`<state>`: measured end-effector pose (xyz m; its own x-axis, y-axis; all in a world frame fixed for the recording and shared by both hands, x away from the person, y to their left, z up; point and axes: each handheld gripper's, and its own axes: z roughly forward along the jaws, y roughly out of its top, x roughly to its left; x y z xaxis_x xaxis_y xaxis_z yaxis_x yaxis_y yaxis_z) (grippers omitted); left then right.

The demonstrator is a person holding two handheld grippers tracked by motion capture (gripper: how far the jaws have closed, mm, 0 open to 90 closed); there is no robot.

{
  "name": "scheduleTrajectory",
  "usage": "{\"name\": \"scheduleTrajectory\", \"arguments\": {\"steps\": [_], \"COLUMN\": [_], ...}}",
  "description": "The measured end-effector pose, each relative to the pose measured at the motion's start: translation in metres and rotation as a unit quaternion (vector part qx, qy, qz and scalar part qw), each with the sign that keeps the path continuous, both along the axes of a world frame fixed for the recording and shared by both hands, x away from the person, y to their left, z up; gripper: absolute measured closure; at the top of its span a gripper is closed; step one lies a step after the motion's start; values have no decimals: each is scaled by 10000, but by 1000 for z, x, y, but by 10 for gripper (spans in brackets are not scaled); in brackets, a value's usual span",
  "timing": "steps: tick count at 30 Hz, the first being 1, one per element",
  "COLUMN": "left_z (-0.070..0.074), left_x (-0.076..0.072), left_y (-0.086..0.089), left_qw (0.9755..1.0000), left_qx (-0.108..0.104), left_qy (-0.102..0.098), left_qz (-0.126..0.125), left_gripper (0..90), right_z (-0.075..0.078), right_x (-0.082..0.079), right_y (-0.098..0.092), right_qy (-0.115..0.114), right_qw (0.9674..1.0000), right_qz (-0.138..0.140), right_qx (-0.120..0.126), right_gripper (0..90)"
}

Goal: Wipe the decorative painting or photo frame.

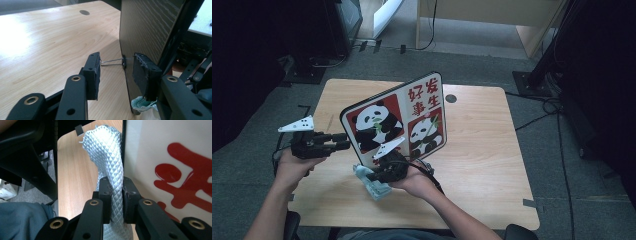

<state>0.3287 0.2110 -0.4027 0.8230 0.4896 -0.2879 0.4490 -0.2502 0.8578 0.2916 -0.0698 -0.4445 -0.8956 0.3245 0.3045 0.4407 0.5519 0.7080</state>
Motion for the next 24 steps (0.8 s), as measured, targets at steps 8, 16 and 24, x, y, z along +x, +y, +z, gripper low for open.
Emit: {"name": "scheduleTrajectory", "arguments": {"steps": [8, 16, 24], "left_z": [2, 1, 1], "left_x": [-2, -2, -3], "left_y": [4, 5, 8], "left_qw": [10000, 10000, 10000], "left_qx": [-90, -14, 35], "left_qy": [0, 70, -76], "left_qz": [-11, -57, 9], "left_gripper": [573, 571, 573], "right_z": [5, 15, 26], "right_x": [1, 1, 4], "right_y": [1, 2, 3], "right_qy": [14, -59, -146], "right_qw": [10000, 10000, 9999], "right_qz": [-31, -62, -76], "right_qx": [18, 25, 40], "right_gripper": [810, 810, 810]}}
